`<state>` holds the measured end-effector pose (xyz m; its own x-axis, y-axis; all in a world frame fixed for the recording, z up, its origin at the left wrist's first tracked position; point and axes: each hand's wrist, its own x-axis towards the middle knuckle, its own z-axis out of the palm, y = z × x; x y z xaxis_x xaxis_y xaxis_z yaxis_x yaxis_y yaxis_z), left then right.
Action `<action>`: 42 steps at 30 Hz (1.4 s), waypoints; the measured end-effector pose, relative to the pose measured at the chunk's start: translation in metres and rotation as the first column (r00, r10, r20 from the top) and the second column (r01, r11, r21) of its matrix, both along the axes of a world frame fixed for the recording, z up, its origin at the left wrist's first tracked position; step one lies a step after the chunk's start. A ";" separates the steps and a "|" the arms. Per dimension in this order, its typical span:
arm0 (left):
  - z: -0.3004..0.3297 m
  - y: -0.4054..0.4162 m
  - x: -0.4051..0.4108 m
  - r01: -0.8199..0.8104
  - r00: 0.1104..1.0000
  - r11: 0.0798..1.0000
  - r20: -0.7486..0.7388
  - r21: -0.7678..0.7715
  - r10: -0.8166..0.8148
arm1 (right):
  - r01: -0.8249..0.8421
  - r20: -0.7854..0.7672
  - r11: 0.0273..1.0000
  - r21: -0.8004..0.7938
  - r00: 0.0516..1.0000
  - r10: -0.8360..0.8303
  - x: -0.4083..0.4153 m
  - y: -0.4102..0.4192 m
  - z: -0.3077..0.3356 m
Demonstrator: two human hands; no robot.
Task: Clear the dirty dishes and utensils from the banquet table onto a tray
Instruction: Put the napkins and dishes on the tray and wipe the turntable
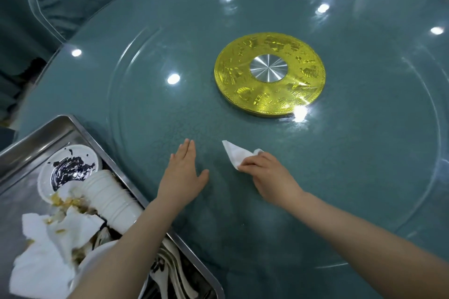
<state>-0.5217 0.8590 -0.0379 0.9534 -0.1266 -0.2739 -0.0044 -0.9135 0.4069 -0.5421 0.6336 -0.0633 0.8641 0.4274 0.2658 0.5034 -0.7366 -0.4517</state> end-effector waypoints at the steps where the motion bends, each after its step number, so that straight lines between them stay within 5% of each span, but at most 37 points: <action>1: 0.002 -0.001 -0.003 -0.005 1.000 1.000 -0.012 -0.017 0.005 | 0.036 -0.010 0.999 -0.013 0.999 -0.036 -0.009 -0.010 0.001; 15: 0.040 0.007 -0.104 -0.118 0.992 0.960 0.003 -0.253 0.122 | 0.393 -0.070 0.911 -0.125 0.913 -0.403 -0.097 -0.072 0.012; 23: 0.076 0.054 -0.171 -0.269 0.944 0.905 0.097 -0.331 0.316 | 0.579 -0.248 0.790 -0.200 0.750 -0.613 -0.126 -0.059 0.014; 35: 0.083 0.135 -0.243 -0.449 0.849 0.778 0.063 -0.439 0.525 | 0.486 -0.459 0.870 -0.078 0.757 -0.464 -0.154 0.047 0.039; 42: 0.071 0.171 -0.273 -0.544 0.771 0.675 0.021 -0.499 0.637 | 0.215 -0.498 0.974 0.077 0.854 -0.149 -0.180 0.141 0.057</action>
